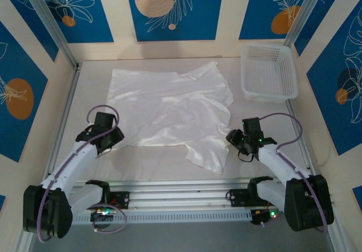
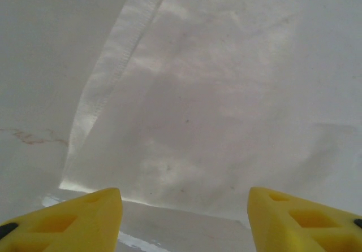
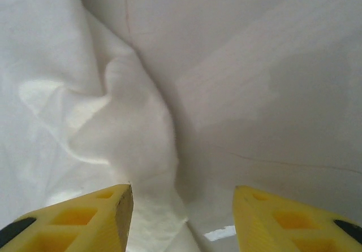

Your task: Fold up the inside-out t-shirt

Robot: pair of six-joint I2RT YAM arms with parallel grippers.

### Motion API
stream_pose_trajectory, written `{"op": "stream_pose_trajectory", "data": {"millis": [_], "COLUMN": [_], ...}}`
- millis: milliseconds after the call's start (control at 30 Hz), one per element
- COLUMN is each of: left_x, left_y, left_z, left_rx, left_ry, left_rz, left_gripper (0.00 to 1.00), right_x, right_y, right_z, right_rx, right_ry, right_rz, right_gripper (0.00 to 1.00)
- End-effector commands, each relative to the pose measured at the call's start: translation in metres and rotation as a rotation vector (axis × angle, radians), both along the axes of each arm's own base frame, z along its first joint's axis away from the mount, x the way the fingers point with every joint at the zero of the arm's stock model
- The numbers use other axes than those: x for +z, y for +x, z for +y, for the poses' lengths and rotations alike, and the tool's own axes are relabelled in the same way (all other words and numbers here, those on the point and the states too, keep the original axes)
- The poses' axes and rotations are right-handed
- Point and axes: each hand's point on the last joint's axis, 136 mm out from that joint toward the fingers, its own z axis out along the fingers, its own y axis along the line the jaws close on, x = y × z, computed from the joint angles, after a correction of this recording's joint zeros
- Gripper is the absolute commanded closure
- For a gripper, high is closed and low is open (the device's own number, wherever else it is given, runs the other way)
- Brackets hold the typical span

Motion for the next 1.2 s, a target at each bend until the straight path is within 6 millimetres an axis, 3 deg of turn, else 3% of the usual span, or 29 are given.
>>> {"op": "stream_pose_trajectory", "data": {"millis": [0, 100, 233, 333, 567, 700, 767, 867, 1167], "left_x": [0.001, 0.004, 0.014, 0.020, 0.001, -0.016, -0.022, -0.032, -0.052], "left_y": [0.004, 0.000, -0.016, -0.030, -0.060, -0.052, -0.040, -0.033, -0.044], "left_z": [-0.009, -0.006, 0.013, 0.025, 0.037, 0.026, 0.009, -0.006, 0.014], "left_rx": [-0.033, -0.013, 0.051, 0.068, 0.162, 0.163, 0.113, 0.093, 0.152], "left_ry": [-0.058, -0.051, 0.012, 0.053, 0.008, -0.115, -0.217, -0.311, -0.201], "left_rz": [-0.016, -0.008, 0.001, 0.016, 0.101, 0.100, 0.072, 0.065, 0.139], "left_gripper": [0.40, 0.40, 0.40, 0.41, 0.40, 0.42, 0.50, 0.53, 0.56], "right_x": [0.007, 0.002, 0.002, 0.015, 0.039, 0.045, 0.045, 0.040, 0.044], "right_y": [0.016, 0.021, 0.025, 0.025, 0.005, -0.006, -0.006, -0.007, -0.001], "right_z": [0.011, 0.013, 0.007, -0.007, -0.033, -0.035, -0.033, -0.028, -0.021], "right_rx": [0.021, 0.022, -0.004, -0.057, -0.171, -0.205, -0.197, -0.174, -0.148], "right_ry": [0.056, 0.069, 0.037, -0.010, -0.069, -0.044, -0.023, -0.007, 0.015], "right_rz": [-0.045, -0.029, -0.016, -0.054, -0.136, -0.184, -0.210, -0.197, -0.194], "right_gripper": [0.51, 0.56, 0.87, 0.99, 1.00, 1.00, 1.00, 1.00, 1.00]}}
